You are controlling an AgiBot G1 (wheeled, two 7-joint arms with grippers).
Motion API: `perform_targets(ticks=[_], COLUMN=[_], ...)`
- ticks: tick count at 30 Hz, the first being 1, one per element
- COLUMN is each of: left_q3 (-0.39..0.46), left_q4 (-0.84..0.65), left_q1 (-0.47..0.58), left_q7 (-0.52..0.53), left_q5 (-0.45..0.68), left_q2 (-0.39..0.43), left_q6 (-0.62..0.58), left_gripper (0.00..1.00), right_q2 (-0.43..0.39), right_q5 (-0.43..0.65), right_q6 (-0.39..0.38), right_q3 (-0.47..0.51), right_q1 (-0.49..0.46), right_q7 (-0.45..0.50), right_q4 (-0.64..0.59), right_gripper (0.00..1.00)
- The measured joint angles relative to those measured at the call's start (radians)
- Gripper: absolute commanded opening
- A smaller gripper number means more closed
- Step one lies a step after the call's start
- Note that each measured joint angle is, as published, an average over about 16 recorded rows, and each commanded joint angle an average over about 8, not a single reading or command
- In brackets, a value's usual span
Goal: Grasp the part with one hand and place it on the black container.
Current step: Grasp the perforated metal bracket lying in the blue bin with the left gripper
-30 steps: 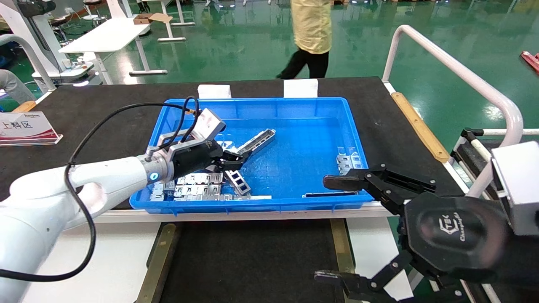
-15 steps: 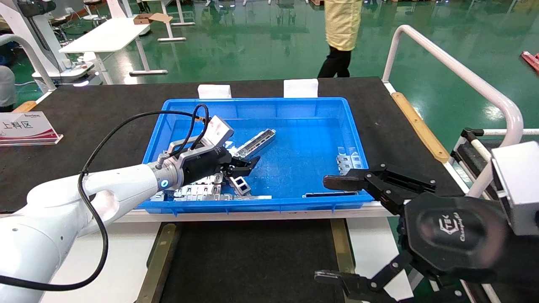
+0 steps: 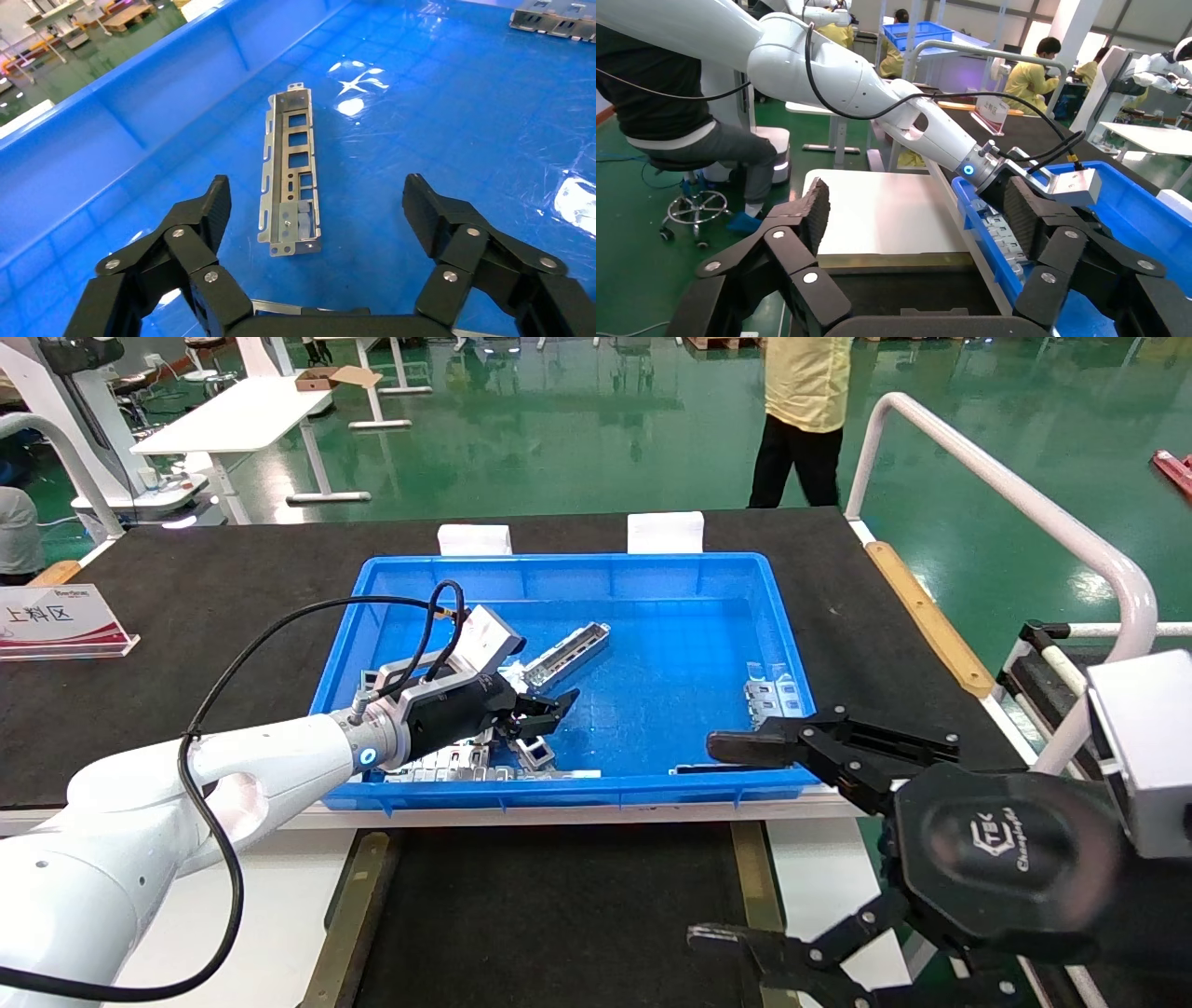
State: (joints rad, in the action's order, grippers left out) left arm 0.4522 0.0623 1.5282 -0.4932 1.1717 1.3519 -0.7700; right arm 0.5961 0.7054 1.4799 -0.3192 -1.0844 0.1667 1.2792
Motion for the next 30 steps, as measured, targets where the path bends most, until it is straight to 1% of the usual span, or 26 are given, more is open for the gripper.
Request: perform_targets(ticks=[30], left_q3=[-0.004], left_q4=[-0.016], left_q1=[-0.027], left_q7=[-0.005], left_q5=[-0.041], left_q2=[-0.011], left_q6=[0.011], left_gripper=[0.00], right_q2=[0.000], right_q5=[-0.001], right_q6=[0.000], right_q3=[-0.001], right_q1=[0.000], right_q7=[0.000], right_q4=[0.000], right_gripper=[0.00])
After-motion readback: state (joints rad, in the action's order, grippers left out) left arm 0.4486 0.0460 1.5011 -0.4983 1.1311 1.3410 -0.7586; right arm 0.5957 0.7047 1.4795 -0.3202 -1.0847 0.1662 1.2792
